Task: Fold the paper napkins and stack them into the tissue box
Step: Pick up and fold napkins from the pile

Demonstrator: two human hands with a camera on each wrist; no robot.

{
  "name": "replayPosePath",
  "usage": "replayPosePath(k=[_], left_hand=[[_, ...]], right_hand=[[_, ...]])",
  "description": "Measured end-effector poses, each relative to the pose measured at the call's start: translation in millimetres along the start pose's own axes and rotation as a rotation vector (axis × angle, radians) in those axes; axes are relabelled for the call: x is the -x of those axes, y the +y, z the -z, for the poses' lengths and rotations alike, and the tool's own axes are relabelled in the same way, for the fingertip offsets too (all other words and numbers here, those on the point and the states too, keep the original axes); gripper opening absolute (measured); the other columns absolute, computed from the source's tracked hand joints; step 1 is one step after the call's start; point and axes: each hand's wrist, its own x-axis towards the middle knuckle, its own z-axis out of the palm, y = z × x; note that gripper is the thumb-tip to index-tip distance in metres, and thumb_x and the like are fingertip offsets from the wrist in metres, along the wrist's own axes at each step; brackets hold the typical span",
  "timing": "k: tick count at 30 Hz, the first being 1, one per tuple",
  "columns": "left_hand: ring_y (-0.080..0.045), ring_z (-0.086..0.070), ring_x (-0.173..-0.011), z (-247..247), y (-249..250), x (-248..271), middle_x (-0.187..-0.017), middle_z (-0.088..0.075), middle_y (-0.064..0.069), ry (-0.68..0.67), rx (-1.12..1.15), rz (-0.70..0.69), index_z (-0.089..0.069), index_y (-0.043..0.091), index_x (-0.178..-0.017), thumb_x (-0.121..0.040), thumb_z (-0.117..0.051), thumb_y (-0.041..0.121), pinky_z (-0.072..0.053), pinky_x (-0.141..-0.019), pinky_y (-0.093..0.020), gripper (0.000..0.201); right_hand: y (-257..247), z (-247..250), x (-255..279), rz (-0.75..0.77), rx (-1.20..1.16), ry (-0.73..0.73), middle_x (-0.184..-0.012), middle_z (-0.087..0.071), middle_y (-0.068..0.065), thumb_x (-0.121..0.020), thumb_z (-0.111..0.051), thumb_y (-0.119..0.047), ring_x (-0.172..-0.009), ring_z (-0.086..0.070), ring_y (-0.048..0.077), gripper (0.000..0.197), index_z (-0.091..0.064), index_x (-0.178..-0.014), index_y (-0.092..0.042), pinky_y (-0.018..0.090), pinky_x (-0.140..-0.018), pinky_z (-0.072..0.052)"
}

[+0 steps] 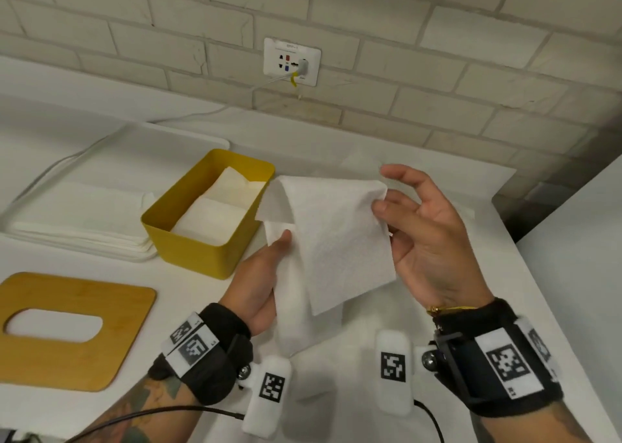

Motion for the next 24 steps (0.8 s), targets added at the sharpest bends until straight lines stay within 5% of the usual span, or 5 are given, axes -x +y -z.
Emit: replayPosePath(k=[5,9,13,18,24], left_hand=[[-0.029,-0.071,-0.105,-0.9,-3.0,-2.2,-0.12,-0.073,-0.014,-0.008,0.02,0.018,-0.064,0.01,-0.134,-0.104,-0.051,0.039,-0.053,-0.09,-0.042,0.044],[-0.034,-0.066,-0.115,1.0,-8.8,-4.6,-0.13,-0.069,-0.016,-0.011,0.062,0.039,-0.059,0.014,-0.14,-0.102,-0.046,0.049,-0.053,-0.096,-0.047,0.053],[-0.03,-0.071,-0.107,0.4,-10.9,-11.9,-0.121,-0.073,-0.013,0.006,0.048,0.005,-0.062,0.014,-0.135,-0.106,-0.043,0.046,-0.055,-0.089,-0.044,0.047],[-0.035,-0.064,-0.124,0.2,-15.6,-22.7,-0.132,-0.068,-0.015,0.027,0.031,0.049,-0.06,0.016,-0.139,-0.103,-0.046,0.054,-0.047,-0.109,-0.053,0.055],[-0.031,-0.068,-0.105,3.5,-18.6,-30.6,-0.125,-0.07,-0.02,0.071,0.012,-0.007,-0.06,0.009,-0.136,-0.093,-0.06,0.044,-0.055,-0.085,-0.044,0.056]], right_hand=[[60.2,6.1,15.6,-0.274,0.205,0.18,-0.095,-0.077,0.012,-0.092,-0.066,0.0,-0.08,-0.071,0.024,0.034,-0.063,-0.121,-0.017,0.03,-0.065,-0.056],[85.8,11.0,26.0,-0.324,0.233,0.252,-0.098,-0.077,0.014,-0.093,-0.067,-0.002,-0.092,-0.073,0.029,0.03,-0.063,-0.117,-0.019,0.042,-0.081,-0.059],[93.7,18.2,26.7,-0.307,0.321,0.26,-0.094,-0.077,0.011,-0.092,-0.07,-0.005,-0.103,-0.07,0.035,0.032,-0.062,-0.117,-0.023,0.053,-0.099,-0.051],[96.0,32.4,28.4,-0.278,0.456,0.268,-0.089,-0.076,0.004,-0.092,-0.071,-0.011,-0.102,-0.07,0.024,0.031,-0.062,-0.114,-0.031,0.04,-0.095,-0.053],[98.5,30.5,30.7,-0.222,0.483,0.22,-0.106,-0.075,-0.008,-0.094,-0.064,-0.002,-0.105,-0.069,0.01,0.044,-0.061,-0.117,-0.04,0.038,-0.096,-0.055]])
